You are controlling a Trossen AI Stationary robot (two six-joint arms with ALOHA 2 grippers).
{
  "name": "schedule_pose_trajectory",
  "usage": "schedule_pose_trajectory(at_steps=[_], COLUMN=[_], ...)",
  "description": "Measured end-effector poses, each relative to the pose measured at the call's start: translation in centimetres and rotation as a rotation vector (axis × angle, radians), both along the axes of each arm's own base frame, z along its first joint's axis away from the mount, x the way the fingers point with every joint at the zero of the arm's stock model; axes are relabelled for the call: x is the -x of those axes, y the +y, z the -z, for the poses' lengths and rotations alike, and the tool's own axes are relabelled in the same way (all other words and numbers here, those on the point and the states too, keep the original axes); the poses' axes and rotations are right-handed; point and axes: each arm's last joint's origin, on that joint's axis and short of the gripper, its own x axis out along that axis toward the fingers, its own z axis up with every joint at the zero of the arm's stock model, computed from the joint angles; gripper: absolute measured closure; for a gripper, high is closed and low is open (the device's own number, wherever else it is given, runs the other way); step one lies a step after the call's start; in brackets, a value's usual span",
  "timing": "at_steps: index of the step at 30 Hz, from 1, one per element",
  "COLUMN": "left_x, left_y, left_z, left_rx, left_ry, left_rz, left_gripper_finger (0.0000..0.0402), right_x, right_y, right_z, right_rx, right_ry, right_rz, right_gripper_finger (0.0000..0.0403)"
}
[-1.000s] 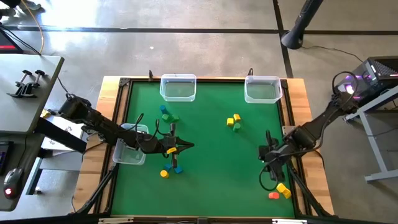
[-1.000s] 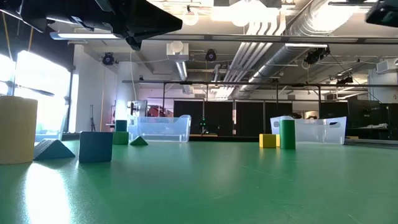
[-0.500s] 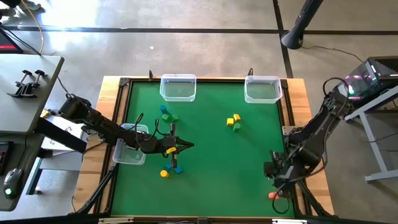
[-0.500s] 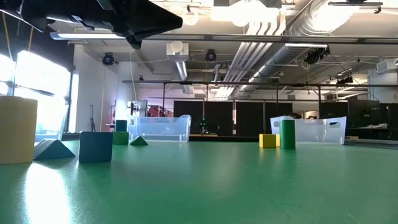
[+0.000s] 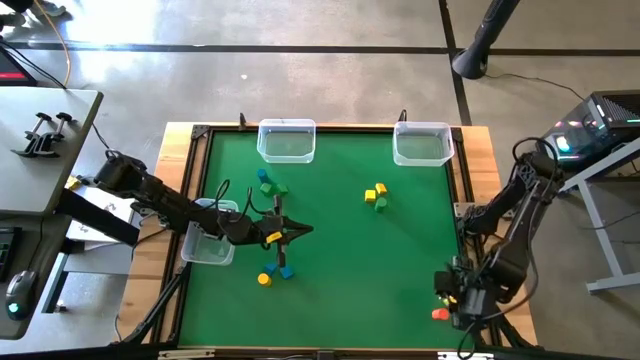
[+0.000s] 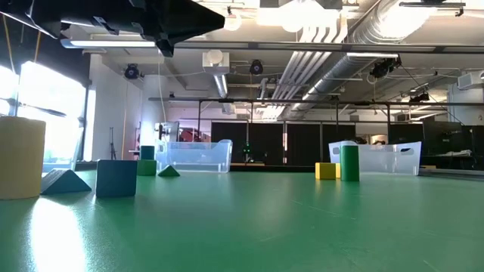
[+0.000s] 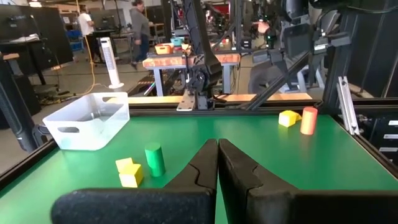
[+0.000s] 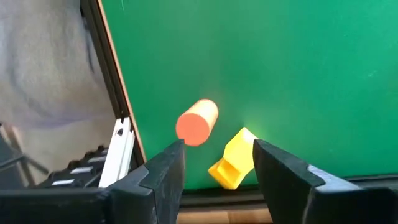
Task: Sort blocks by size
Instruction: Put the orange cylindrical block into the top right transparent bin
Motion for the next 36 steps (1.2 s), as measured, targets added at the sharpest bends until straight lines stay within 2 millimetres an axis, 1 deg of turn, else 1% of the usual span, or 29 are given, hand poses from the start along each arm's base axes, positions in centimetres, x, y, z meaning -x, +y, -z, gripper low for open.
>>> schedule_pose_trajectory(at_steps=[4,9,14,19,21,24,29,36], left_x=[0.0,0.0,0.0,0.0,0.0,0.0,0.0,0.0], left_y=[0.0,0.0,0.0,0.0,0.0,0.0,0.0,0.0], left_z=[0.0,0.0,0.1,0.1,0.1,0.1,0.1,0.1], left_rx=[-0.001,-0.001,-0.003,-0.003,-0.003,-0.002,-0.003,-0.003], left_ry=[0.001,0.003,0.007,0.007,0.007,0.007,0.008,0.008], left_rz=[0.0,0.0,0.001,0.001,0.001,0.002,0.002,0.002], left_gripper_finger=[0.0402,0.0402,0.0402,0.0401,0.0402,0.0401,0.0401,0.0402], right_x=[0.1,-0.2,-0.2,-0.2,-0.2,-0.1,-0.4,-0.7], right_y=[0.0,-0.2,-0.2,0.3,0.8,1.6,3.0,3.7], right_z=[0.0,0.0,0.0,0.0,0.5,1.8,3.4,4.3], right_rx=[0.024,0.038,0.035,0.003,0.011,0.037,0.045,0.05], right_ry=[-0.028,-0.054,-0.058,-0.07,-0.07,-0.041,0.003,0.005], right_rz=[0.003,0.021,0.048,0.068,0.057,0.034,-0.027,-0.04], right_gripper_finger=[0.0218,0.0204,0.0175,0.014,0.0129,0.012,0.0118,0.0118])
